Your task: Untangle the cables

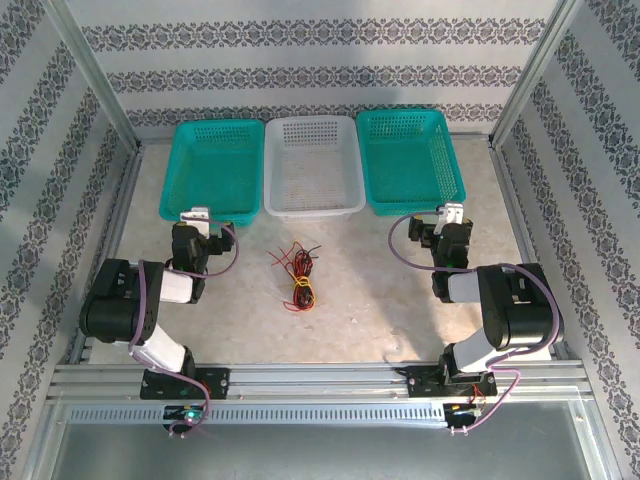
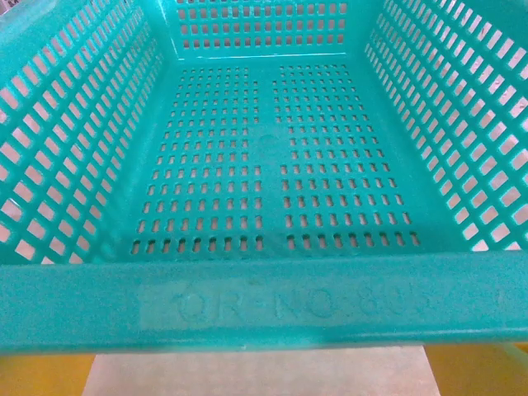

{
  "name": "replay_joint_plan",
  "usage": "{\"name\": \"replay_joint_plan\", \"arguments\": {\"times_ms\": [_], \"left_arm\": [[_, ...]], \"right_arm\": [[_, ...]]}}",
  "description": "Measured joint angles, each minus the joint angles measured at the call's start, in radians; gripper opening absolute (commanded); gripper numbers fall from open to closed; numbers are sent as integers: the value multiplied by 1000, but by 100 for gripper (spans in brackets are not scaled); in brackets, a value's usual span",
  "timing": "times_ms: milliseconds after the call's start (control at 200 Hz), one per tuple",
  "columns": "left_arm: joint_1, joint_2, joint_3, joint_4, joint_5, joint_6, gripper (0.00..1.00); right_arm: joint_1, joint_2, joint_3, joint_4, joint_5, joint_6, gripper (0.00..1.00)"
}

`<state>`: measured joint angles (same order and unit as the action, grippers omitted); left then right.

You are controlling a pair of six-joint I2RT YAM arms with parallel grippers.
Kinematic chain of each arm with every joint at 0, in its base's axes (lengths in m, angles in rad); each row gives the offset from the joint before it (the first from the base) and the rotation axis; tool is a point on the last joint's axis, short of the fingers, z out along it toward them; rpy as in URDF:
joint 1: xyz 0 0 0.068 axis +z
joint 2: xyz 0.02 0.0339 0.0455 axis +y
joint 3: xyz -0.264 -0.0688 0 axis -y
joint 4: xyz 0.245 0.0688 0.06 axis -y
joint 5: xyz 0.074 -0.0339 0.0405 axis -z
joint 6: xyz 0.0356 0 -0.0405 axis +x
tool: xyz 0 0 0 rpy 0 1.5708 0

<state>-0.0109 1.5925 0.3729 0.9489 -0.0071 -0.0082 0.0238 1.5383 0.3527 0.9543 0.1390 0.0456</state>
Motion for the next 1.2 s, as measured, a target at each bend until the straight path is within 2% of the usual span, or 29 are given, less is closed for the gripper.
{"name": "replay_joint_plan", "arguments": {"times_ms": [979, 1079, 1204], "left_arm": [[0, 0, 0, 0, 0, 0, 99], [0, -41, 9, -76, -10, 0, 100], [-2, -189, 105, -318, -71, -35, 91]], "right_arm": [[6, -6, 0, -3, 11, 0, 98], [49, -98, -37, -28, 70, -12, 98], [122, -329, -43, -175, 151, 8, 98]]}}
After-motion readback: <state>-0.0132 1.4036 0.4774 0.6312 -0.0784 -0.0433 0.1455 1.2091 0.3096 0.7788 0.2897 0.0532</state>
